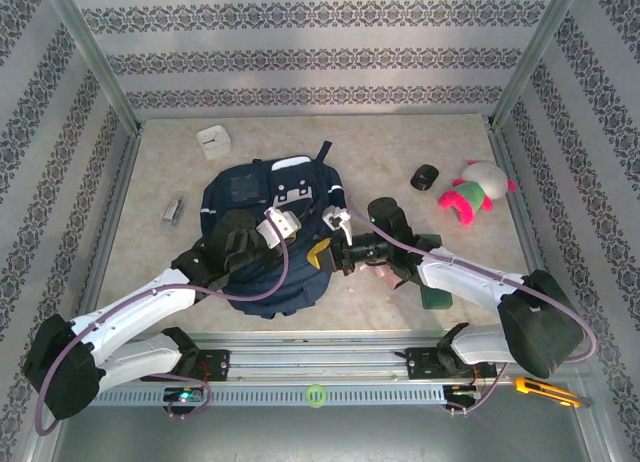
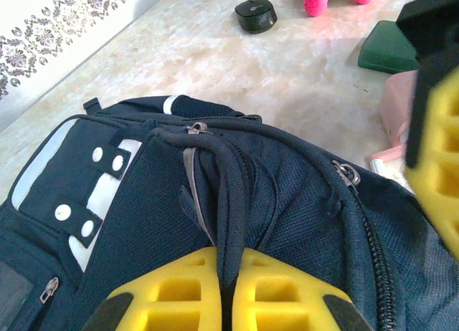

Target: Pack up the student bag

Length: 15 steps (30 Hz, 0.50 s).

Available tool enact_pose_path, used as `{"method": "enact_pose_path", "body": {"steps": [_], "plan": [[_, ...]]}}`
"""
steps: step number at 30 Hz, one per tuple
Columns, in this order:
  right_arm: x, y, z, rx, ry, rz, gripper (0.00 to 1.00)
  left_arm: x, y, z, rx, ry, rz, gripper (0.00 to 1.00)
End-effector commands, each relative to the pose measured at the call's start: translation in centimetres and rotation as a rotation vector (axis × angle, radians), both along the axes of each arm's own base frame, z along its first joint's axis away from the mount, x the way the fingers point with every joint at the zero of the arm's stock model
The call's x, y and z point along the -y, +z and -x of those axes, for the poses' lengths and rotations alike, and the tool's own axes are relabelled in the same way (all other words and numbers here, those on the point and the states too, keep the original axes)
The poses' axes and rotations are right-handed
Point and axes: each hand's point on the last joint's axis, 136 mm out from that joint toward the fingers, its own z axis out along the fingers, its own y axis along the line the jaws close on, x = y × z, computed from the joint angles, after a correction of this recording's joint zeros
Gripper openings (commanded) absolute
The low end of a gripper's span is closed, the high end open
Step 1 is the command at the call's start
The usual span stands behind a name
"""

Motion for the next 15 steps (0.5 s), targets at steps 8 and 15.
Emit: {"method": "enact_pose_path", "body": {"steps": [8, 15], "plan": [[4.8, 0.1, -3.3, 0.094, -0.135, -0.005, 0.53, 2.2, 4.6, 1.5, 0.135, -0.154, 0.172, 0.0], [2.5, -0.4, -1.9, 0.057, 0.066, -0.049, 0.58, 2.4, 5.1, 1.7, 0.147, -0.172, 0.186, 0.0]]}}
